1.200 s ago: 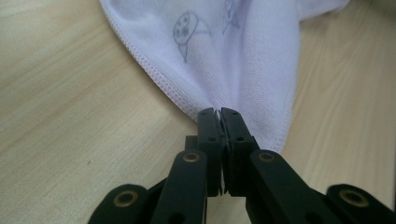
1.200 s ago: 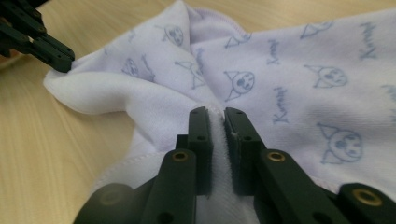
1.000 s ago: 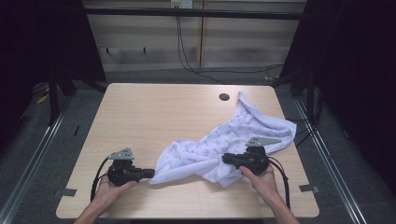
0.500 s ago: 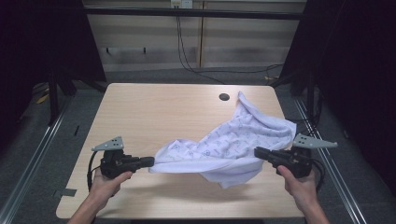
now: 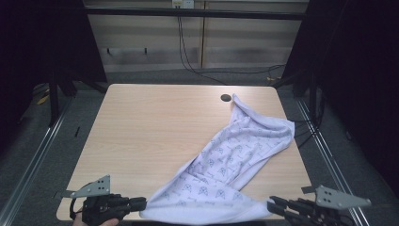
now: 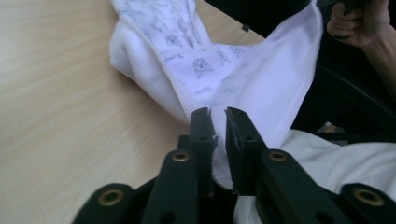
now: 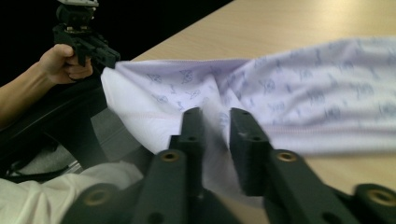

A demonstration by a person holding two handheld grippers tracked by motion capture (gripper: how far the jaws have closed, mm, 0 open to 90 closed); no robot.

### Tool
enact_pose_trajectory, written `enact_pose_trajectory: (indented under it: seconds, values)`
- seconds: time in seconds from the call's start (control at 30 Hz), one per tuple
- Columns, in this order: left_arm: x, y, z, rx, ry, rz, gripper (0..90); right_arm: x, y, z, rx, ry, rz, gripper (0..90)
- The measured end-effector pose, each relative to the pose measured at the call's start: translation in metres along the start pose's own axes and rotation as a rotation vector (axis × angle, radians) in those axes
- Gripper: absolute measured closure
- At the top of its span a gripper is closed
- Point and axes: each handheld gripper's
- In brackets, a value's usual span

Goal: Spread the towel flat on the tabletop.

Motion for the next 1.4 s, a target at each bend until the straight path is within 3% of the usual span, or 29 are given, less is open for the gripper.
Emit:
enact_pose_trajectory:
  seconds: [0.1,0.17,0.23,0.33,0.4,0.5,0.63,0.7,0.77,0.83,0.93,0.97,1.0,1.03,1.07,1.1,1.17,1.23,1.4]
  values:
    - [0.012,-0.003,-0.001,-0.011,-0.034,-0.019,74.0,-0.009,-0.011,0.012,0.002,0.022,0.062,66.4]
    - [0.028,0.003,-0.007,-0.01,-0.029,-0.051,72.2,-0.021,-0.01,0.011,-0.015,0.063,0.071,62.3]
    - [0.043,0.014,-0.011,-0.005,-0.049,-0.054,70.8,-0.031,-0.001,0.005,-0.018,0.047,0.115,60.5]
    - [0.067,0.046,-0.021,0.022,-0.05,-0.056,67.9,-0.046,0.021,-0.002,0.013,0.04,0.13,60.5]
    - [0.077,0.067,-0.028,0.061,-0.012,-0.063,65.3,-0.056,0.044,-0.007,0.068,0.023,0.144,62.5]
    - [0.093,0.101,-0.039,0.092,-0.019,-0.061,63.0,-0.068,0.081,-0.013,0.151,0.0,0.119,69.1]
    - [0.101,0.135,-0.046,0.114,0.006,-0.041,63.2,-0.072,0.117,-0.01,0.242,-0.018,0.109,70.9]
    - [0.1,0.15,-0.051,0.139,0.02,-0.051,62.0,-0.071,0.126,-0.006,0.274,-0.032,0.106,69.3]
    - [0.099,0.162,-0.054,0.145,0.034,-0.062,58.7,-0.068,0.131,-0.002,0.297,-0.035,0.09,66.1]
    - [0.097,0.175,-0.055,0.174,0.069,-0.077,48.1,-0.067,0.133,0.001,0.313,-0.037,0.081,64.2]
    - [0.096,0.186,-0.051,0.225,0.072,-0.101,46.4,-0.067,0.139,0.005,0.349,-0.05,0.073,62.8]
    - [0.095,0.187,-0.05,0.235,0.082,-0.127,52.1,-0.066,0.14,0.005,0.36,-0.046,0.077,63.9]
    - [0.095,0.185,-0.049,0.228,0.072,-0.122,63.5,-0.065,0.141,0.005,0.365,-0.053,0.069,68.5]
    - [0.096,0.183,-0.049,0.222,0.062,-0.12,72.8,-0.064,0.142,0.005,0.37,-0.07,0.065,76.7]
    - [0.097,0.178,-0.048,0.211,0.063,-0.144,79.8,-0.064,0.142,0.005,0.368,-0.071,0.072,83.0]
    - [0.099,0.173,-0.047,0.2,0.048,-0.141,83.4,-0.064,0.139,0.004,0.347,-0.067,0.107,88.6]
    - [0.105,0.157,-0.043,0.151,-0.003,-0.121,83.7,-0.066,0.129,0.002,0.322,-0.031,0.122,89.3]
    - [0.107,0.138,-0.038,0.11,-0.048,-0.117,84.5,-0.069,0.111,-0.001,0.256,-0.012,0.145,89.6]
    - [0.098,0.088,-0.02,0.03,-0.11,-0.091,85.2,-0.073,0.057,0.0,0.128,0.022,0.188,89.9]
Point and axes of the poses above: each handheld gripper's, and its own axes: y roughly forward along the jaws, z roughly out of its underside, x roughly to its left, and after that the axes turned 14 degrees about y, right-handed
